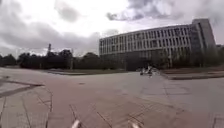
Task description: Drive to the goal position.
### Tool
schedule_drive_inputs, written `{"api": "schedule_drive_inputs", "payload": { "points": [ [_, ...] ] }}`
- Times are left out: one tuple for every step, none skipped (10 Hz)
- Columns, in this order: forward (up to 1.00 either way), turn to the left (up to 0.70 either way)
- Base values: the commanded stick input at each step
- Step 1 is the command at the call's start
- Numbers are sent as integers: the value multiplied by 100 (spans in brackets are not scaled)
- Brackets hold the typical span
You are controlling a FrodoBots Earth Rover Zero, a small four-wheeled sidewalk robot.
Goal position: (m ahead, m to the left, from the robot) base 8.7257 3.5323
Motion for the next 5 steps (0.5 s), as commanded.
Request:
{"api": "schedule_drive_inputs", "payload": {
  "points": [
    [100, -8],
    [100, -17],
    [100, -27],
    [100, -25],
    [100, -14]
  ]
}}
